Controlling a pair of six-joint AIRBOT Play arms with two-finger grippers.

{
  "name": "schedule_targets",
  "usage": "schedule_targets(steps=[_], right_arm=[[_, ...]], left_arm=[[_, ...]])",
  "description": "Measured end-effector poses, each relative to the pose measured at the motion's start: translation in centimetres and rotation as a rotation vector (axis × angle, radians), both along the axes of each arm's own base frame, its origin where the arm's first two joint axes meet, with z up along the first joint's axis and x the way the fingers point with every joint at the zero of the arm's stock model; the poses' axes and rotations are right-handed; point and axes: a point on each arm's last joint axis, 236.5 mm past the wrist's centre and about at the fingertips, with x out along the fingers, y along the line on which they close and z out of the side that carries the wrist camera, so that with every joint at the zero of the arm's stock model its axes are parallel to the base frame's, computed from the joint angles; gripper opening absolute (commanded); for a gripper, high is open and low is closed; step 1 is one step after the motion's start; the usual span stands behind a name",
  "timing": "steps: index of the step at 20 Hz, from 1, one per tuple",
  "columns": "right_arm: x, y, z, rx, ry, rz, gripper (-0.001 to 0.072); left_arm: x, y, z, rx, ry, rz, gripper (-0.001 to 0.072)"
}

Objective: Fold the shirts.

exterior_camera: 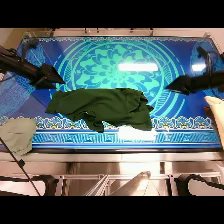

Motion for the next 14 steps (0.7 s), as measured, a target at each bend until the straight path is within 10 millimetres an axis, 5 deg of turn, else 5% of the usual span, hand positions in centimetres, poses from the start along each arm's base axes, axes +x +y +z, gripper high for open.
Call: schedule_targets(steps=[5, 14], right_arm=[[-1.1, -1.5, -6.6, 0.010, 0.158, -0.076, 0.0447], [-0.8, 4.7, -14.3, 0.152, 0.358, -0.079, 0.0397]], left_arm=[[-3.8, -6.3, -5.4, -0.074, 0.165, -0.083, 0.0707], [-8.4, -13.8, -14.1, -0.036, 0.293, -0.168, 0.0705]])
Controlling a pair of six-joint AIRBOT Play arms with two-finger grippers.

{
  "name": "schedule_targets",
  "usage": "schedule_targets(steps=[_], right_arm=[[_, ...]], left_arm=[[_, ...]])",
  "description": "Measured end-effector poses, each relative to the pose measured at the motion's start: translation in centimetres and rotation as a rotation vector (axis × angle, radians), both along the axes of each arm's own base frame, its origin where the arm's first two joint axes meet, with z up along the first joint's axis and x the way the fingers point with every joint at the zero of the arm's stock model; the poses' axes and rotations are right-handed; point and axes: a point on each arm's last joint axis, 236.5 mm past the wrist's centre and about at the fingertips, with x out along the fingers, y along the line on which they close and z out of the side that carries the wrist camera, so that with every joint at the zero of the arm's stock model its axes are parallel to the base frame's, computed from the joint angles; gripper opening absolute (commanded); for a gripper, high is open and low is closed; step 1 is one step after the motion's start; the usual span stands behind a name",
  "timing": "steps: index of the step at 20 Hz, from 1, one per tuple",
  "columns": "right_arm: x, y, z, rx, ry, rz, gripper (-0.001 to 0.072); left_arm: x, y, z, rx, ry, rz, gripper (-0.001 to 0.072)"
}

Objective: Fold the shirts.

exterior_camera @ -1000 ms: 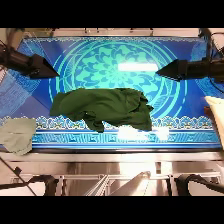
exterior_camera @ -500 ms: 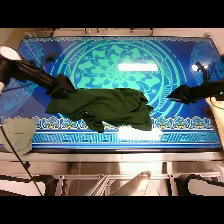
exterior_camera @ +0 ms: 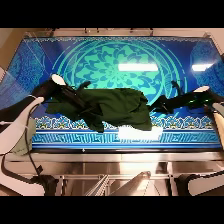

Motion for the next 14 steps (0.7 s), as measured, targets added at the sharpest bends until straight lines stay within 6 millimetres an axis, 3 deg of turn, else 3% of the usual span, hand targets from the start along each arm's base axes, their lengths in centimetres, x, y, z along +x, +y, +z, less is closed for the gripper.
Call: schedule_targets(steps=[1, 2, 3, 4, 5, 8, 10, 12, 14], right_arm=[[0.2, 0.8, -0.2, 0.013, 0.004, -0.004, 0.0267], [0.4, 1.4, -0.6, 0.015, 0.005, -0.006, 0.0227], [0.5, 2.0, -0.7, 0.020, 0.006, -0.007, 0.0159], [0.7, 2.5, -0.7, 0.029, 0.003, -0.013, 0.0026], [0.9, 2.9, -0.6, 0.038, -0.004, -0.013, 0.0026], [1.5, 3.5, 0.3, 0.056, -0.041, -0.013, 0.0025], [2.2, 3.2, 2.6, 0.072, -0.100, -0.006, 0.0024], [3.7, 1.8, 6.9, 0.076, -0.205, -0.017, 0.0024], [5.4, -0.9, 13.6, 0.060, -0.364, -0.053, 0.0024]], left_arm=[[-0.2, -0.5, -0.6, 0.003, 0.012, -0.016, 0.0683], [-0.4, -1.1, -1.1, 0.005, 0.022, -0.031, 0.0593], [-0.7, -1.5, -1.5, 0.006, 0.033, -0.049, 0.0441], [-0.8, -1.9, -1.7, 0.008, 0.044, -0.061, 0.0177], [-0.9, -2.3, -1.8, 0.007, 0.050, -0.076, 0.0017], [-0.7, -2.9, -1.4, -0.003, 0.043, -0.106, 0.0017], [-0.1, -3.2, 0.5, -0.021, 0.007, -0.128, 0.0017], [1.3, -3.2, 4.3, -0.054, -0.080, -0.142, 0.0017], [3.4, -2.4, 10.0, -0.086, -0.224, -0.130, 0.0018]])
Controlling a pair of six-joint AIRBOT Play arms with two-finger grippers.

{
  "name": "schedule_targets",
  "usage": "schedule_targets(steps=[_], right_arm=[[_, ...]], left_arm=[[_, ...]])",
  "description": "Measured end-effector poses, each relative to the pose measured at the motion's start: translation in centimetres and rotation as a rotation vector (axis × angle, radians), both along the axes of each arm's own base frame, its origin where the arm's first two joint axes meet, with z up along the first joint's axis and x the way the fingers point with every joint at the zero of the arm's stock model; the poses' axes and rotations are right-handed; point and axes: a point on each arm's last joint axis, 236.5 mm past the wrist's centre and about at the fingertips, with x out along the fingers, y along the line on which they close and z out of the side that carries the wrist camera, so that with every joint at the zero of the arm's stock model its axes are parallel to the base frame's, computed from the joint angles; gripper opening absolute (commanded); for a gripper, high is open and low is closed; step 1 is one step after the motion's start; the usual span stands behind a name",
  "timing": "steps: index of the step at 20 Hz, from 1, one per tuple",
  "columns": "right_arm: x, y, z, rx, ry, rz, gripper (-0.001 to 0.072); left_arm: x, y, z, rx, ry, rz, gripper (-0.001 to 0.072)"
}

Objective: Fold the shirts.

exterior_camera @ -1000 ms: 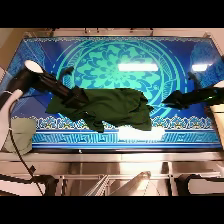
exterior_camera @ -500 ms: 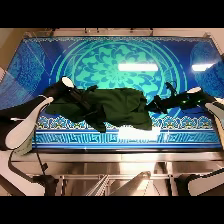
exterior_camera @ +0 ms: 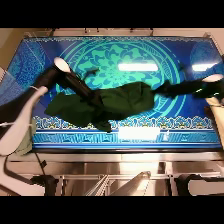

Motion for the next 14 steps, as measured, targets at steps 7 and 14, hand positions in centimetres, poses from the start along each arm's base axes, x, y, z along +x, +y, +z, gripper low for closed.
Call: schedule_targets(steps=[7, 14], right_arm=[[-4.1, -10.3, 28.2, -0.247, -0.671, -0.290, 0.0025], [-13.4, -6.6, 38.9, -0.358, -0.984, -0.319, 0.0025]], left_arm=[[1.5, 10.7, 27.0, -0.076, -0.670, 0.321, 0.0028], [-5.3, 17.0, 35.2, -0.017, -0.965, 0.545, 0.0029]])
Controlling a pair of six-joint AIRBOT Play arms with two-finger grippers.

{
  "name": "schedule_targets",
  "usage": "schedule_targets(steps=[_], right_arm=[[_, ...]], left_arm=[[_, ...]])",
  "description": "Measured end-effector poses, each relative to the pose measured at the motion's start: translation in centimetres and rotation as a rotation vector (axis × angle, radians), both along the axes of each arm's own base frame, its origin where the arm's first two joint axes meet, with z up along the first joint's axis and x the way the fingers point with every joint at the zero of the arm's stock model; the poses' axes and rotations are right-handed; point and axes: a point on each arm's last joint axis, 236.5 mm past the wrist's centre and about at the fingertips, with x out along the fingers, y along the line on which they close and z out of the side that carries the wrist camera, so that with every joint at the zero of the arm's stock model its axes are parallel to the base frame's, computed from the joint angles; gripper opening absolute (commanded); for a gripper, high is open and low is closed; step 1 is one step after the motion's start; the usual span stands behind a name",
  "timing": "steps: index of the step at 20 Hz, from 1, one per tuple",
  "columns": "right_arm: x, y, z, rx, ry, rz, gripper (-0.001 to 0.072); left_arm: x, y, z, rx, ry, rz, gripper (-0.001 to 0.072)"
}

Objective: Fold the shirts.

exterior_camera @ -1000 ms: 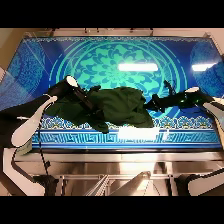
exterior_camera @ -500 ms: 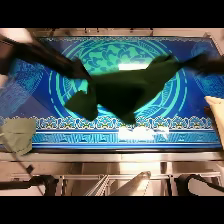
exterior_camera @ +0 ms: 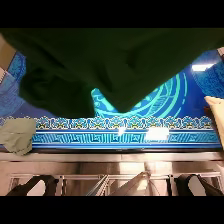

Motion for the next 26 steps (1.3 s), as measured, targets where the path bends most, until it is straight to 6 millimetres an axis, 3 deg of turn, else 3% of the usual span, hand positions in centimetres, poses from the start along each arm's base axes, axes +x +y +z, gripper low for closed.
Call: schedule_targets(steps=[3, 6, 9, 12, 13, 14, 15, 16, 17, 20, 22, 26], right_arm=[[-0.7, 1.2, 1.2, -0.012, -0.048, 0.023, 0.0025], [2.2, 2.4, -0.6, 0.028, 0.002, 0.114, 0.0026], [8.6, 3.9, -6.5, 0.071, 0.157, 0.214, 0.0026], [16.7, 5.2, -16.4, 0.130, 0.364, 0.248, 0.0026], [19.3, 5.5, -20.4, 0.155, 0.435, 0.240, 0.0028], [21.4, 5.4, -23.9, 0.178, 0.490, 0.222, 0.0117], [23.3, 5.0, -27.2, 0.196, 0.534, 0.190, 0.0267], [24.7, 4.5, -30.4, 0.216, 0.580, 0.165, 0.0355], [25.4, 4.1, -32.5, 0.230, 0.613, 0.150, 0.0396], [25.7, 1.7, -35.0, 0.265, 0.666, 0.128, 0.0395], [24.2, -0.2, -35.1, 0.276, 0.704, 0.148, 0.0378], [17.4, -2.5, -36.7, 0.291, 0.902, 0.218, 0.0365]], left_arm=[[-0.4, 0.4, -1.9, -0.020, 0.025, 0.001, 0.0029], [1.6, 0.9, -6.5, -0.077, 0.141, -0.026, 0.0029], [4.9, 1.9, -13.3, -0.148, 0.309, -0.039, 0.0029], [8.9, 3.4, -21.8, -0.219, 0.476, -0.037, 0.0034], [10.2, 3.9, -24.7, -0.235, 0.524, -0.034, 0.0096], [11.7, 4.5, -27.7, -0.255, 0.571, -0.031, 0.0326], [13.0, 5.2, -30.4, -0.265, 0.612, -0.020, 0.0521], [14.4, 5.9, -32.8, -0.286, 0.653, -0.016, 0.0720], [15.7, 6.4, -34.4, -0.322, 0.684, -0.021, 0.0709], [18.4, 8.3, -36.1, -0.437, 0.751, -0.044, 0.0705], [18.5, 9.7, -36.3, -0.481, 0.799, -0.060, 0.0625], [14.3, 10.7, -39.5, -0.438, 1.000, -0.052, 0.0622]])
